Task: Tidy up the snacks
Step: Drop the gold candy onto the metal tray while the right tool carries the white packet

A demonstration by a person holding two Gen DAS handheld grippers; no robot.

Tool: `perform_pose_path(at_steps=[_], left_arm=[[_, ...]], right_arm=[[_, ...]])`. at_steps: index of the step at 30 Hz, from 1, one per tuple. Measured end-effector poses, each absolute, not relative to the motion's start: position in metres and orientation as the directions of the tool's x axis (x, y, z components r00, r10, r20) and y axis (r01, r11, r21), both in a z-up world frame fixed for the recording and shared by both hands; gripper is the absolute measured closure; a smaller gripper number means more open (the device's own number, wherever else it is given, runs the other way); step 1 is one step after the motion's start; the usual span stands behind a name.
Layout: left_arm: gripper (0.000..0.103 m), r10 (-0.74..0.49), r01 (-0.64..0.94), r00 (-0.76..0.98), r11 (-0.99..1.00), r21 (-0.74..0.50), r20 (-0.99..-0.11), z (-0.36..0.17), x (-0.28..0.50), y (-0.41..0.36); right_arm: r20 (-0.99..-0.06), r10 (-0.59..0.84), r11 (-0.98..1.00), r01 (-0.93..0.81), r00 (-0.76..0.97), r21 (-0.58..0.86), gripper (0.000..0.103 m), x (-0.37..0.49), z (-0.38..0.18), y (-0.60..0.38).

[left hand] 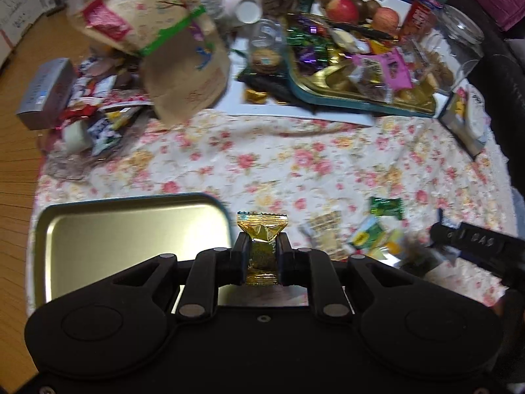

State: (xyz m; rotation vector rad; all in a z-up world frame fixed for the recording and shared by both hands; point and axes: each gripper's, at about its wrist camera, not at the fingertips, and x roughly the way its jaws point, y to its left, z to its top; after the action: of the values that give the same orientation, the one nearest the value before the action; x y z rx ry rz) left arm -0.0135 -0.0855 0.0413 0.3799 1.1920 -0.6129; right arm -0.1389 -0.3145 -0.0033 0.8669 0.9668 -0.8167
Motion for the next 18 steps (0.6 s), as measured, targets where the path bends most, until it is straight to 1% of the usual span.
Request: perform_pose_path(at_steps=[3, 10, 13, 15, 18], left_arm=[[0.081, -0.2, 0.601, 0.267, 0.799, 0.001, -0.943, 0.036, -0.004, -0.057], [0.08, -0.127, 0.461, 0.284, 0.887, 0.02, -0.95, 0.026, 0.029, 0.011], [0.078, -0.107, 0.395, 0.306, 0.919, 0.023, -0.946, 0.031, 0.043, 0.033], [0.075, -0.086, 0.349, 0.325, 0.937, 0.035, -0.942, 0.035, 0.051, 0.043], [0.074, -0.111, 0.309, 0.335, 0.951, -0.002, -0.936, 0.042, 0.059, 0.056]], right_arm=[[-0.918, -0.176, 0.446, 0.86, 0.356, 0.248, 0.056, -0.127, 0.0, -0.301], [-0.905, -0.146, 0.525, 0.807, 0.4, 0.272, 0.056, -0.092, 0.011, -0.265], [-0.9, -0.131, 0.56, 0.78, 0.416, 0.279, 0.056, -0.076, 0.014, -0.247], [-0.897, -0.118, 0.582, 0.761, 0.427, 0.286, 0.056, -0.066, 0.017, -0.235], [-0.891, -0.097, 0.61, 0.734, 0.444, 0.3, 0.056, -0.053, 0.021, -0.219]])
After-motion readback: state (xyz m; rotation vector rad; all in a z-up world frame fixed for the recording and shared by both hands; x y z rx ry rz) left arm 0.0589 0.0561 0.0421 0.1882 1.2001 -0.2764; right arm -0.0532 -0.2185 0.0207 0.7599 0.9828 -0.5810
